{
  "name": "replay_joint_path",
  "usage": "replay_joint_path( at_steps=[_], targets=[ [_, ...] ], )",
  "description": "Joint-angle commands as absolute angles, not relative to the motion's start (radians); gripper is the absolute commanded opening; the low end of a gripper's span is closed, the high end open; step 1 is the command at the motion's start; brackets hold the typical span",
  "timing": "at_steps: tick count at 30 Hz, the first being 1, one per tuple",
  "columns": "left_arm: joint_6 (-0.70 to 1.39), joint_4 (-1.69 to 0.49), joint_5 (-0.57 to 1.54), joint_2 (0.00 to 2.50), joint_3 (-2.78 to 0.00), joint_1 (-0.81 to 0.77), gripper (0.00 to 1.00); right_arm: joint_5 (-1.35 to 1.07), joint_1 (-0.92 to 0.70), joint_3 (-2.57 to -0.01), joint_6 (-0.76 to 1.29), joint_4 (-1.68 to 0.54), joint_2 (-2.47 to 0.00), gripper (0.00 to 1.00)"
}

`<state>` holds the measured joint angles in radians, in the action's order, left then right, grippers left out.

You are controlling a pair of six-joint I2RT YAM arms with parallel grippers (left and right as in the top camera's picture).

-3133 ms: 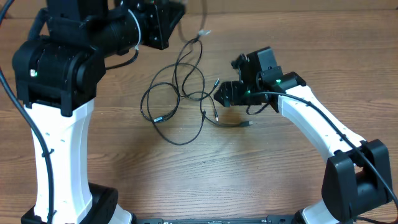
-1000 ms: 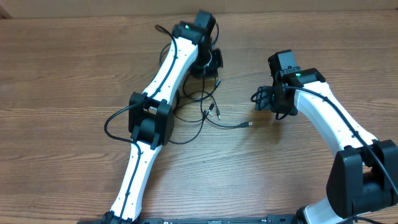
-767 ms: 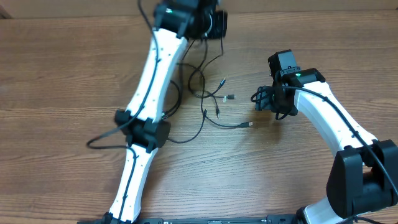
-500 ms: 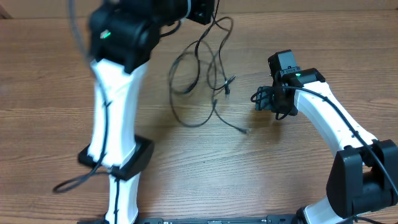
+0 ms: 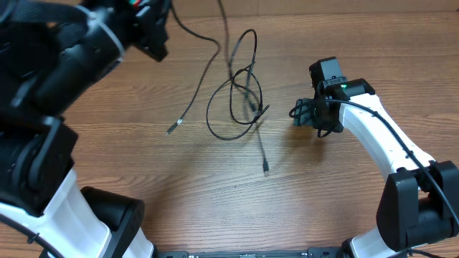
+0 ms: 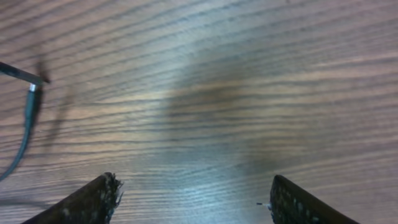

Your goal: Untangle cables

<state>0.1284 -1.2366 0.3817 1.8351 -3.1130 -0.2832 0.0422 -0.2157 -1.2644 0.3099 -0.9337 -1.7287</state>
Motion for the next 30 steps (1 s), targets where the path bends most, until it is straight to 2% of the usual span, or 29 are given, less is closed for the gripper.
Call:
replay_joint_path(
  at_steps=[1,4,5,6,8,10,13,18,23,25,27,29,30],
  targets=[
    [0.138,-1.209,0.428,1.845,-3.116,-0.234,0.04,-0.007,-0.213,-1.271,0.311,-0.913,-1.710,0.77],
    [0.152,-1.177,0.414,1.845,-3.116,-0.200,0.04,-0.057,-0.213,-1.271,0.311,-0.888,-1.710,0.79],
    [0.154,-1.172,0.466,1.845,-3.116,-0.198,0.04,-0.101,-0.213,-1.271,0.310,-0.867,-1.710,0.84],
    [0.106,-1.169,0.592,1.845,-3.116,-0.196,0.04,-0.217,-0.213,-1.271,0.275,-0.818,-1.710,0.91],
    [-0.006,-1.178,0.785,1.845,-3.116,-0.196,0.04,-0.532,-0.213,-1.271,0.134,-0.703,-1.710,0.91],
    [-0.008,-1.177,0.781,1.845,-3.112,-0.196,0.04,-0.760,-0.213,-1.271,0.088,-0.579,-1.710,0.93],
    [-0.004,-1.179,0.783,1.845,-3.110,-0.196,0.04,-0.919,-0.216,-1.271,0.093,-0.410,-1.710,0.94],
    [0.000,-1.177,0.805,1.845,-3.110,-0.196,0.04,-0.944,-0.231,-1.271,0.251,-0.199,-1.710,0.95],
    [0.003,-1.173,0.812,1.845,-3.110,-0.196,0.04,-0.931,-0.273,-1.271,0.296,-0.159,-1.710,0.94],
    [0.016,-1.153,0.836,1.845,-3.111,-0.196,0.04,-0.875,-0.297,-1.271,0.297,-0.171,-1.710,0.88],
    [0.033,-1.117,0.865,1.845,-3.111,-0.196,0.04,-0.723,-0.323,-1.271,0.371,-0.218,-1.710,0.73],
    [0.033,-1.093,0.850,1.845,-3.111,-0.194,0.04,-0.464,-0.337,-1.271,0.497,-0.343,-1.710,0.52],
    [0.033,-1.089,0.835,1.844,-3.111,-0.189,0.04,-0.353,-0.339,-1.271,0.549,-0.409,-1.710,0.39]
  ],
)
